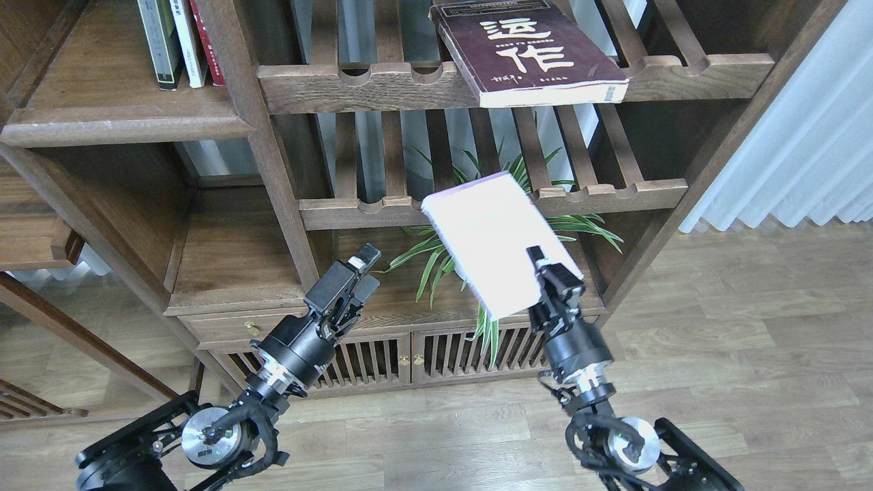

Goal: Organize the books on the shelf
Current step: 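Pull the white book off the shelf down toward the left gripper, then grip the white book with both grippers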

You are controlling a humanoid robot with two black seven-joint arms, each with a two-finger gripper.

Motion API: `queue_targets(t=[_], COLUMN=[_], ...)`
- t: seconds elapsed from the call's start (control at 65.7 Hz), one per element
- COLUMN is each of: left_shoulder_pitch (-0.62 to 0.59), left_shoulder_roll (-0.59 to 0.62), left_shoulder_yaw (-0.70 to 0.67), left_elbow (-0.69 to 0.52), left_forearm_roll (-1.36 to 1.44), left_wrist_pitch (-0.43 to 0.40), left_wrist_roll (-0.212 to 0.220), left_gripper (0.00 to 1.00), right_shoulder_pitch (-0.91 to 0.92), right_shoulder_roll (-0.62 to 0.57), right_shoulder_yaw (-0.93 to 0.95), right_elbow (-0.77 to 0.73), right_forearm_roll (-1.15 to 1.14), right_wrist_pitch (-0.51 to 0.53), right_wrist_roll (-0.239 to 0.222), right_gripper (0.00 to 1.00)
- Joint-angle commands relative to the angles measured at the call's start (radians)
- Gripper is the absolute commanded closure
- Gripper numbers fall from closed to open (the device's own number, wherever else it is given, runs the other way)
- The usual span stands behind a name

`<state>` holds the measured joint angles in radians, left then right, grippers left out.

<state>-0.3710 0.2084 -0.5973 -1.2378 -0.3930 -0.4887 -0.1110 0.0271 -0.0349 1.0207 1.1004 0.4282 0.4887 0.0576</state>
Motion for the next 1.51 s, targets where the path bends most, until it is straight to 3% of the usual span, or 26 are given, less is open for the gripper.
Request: queue_targets(t=[0.0,0.897,1.491], left_shoulder_pitch=[-0.003,-0.008,0.017], left_shoulder_roll=[0.031,0.009,-0.026], left_shoulder_yaw=[0.019,0.071,0.071], left_elbow=[0.0,0.011,0.012], left_forearm_roll=[-0.004,0.01,0.06], left_wrist_pitch=[0.0,0.0,0.0], left_wrist_roll=[0.004,0.005,-0.007], left_gripper=[0.02,0.01,0.1], right_shoulder_pitch=[-0.007,-0.033,-0.044], right_shoulder_roll=[0.001,0.035,0.035], right_shoulder_yaw=[-0.025,-0.128,-0.126], right_elbow=[0.015,0.087,0.101], right_forearm_roll=[-0.002,-0.19,-0.206], right_wrist_pitch=[0.0,0.0,0.0], right_wrist_roll=[0.001,-0.001,0.001], right_gripper=[0.95,0.95,0.95])
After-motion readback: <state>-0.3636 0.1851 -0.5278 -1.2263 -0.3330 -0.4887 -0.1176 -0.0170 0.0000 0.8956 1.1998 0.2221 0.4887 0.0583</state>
